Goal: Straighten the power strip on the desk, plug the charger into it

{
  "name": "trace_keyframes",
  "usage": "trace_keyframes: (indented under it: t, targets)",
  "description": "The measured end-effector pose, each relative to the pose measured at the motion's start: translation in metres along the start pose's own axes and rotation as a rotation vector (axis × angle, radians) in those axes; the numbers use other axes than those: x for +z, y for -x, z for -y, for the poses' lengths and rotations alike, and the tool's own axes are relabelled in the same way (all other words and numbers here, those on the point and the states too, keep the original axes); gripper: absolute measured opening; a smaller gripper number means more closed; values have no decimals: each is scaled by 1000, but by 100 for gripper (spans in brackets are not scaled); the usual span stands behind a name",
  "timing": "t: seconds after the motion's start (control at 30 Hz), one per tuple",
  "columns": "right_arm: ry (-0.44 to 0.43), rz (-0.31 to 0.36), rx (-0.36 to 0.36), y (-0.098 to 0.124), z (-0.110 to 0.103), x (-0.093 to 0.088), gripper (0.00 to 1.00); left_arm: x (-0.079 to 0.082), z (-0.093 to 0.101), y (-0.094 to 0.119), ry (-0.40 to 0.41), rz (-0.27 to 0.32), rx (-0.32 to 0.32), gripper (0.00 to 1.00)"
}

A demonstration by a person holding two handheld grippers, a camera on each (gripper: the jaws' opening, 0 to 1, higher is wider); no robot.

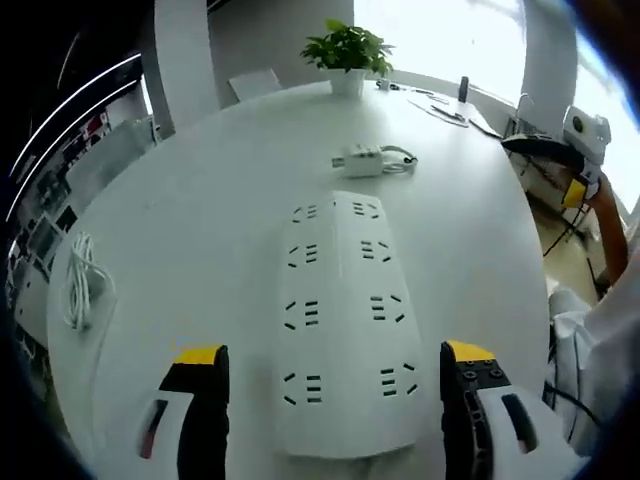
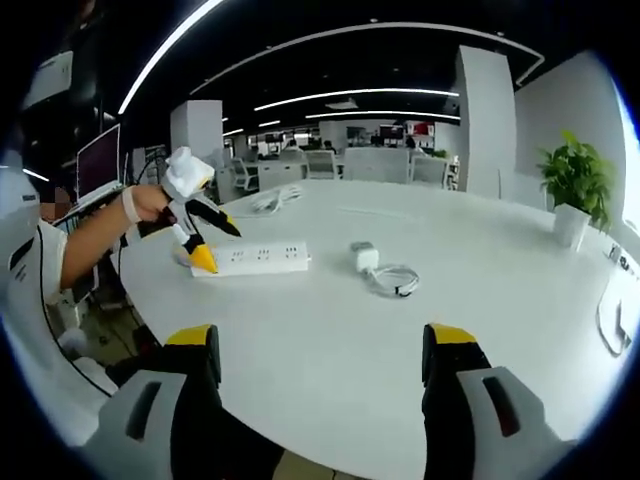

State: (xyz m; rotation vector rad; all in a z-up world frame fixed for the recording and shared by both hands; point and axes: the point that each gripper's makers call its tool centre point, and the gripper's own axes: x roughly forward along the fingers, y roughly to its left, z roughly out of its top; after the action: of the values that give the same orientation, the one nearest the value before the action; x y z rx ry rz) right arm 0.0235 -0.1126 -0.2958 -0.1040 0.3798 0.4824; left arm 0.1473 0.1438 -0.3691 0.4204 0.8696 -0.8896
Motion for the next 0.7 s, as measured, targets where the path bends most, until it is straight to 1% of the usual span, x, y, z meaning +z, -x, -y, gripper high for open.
trace_keyframes:
  t: [0.07,0.27,0.33,0.5,0.67,0.7]
  targets:
    - [-11,2,2,0,0,-1,82,-1,2,-1,2,-2,-17,86]
    - [-20,-1,4,1,1,-2,82,1,0,-2,-2,-9,-17,79]
    - [-22,1,7,0,0,-2,82,0,4,-3,-10,-20,-39,76]
    - [-24,-2,13,-1,-1,-3,81,-2,7,-4,-6,-30,-56,73]
    - [-20,-15,19,-2,-1,-5,81,-2,12,-6,-20,-43,-79,68]
    - [-17,-19,18,-2,0,-5,81,-2,12,-6,-22,-43,-81,68]
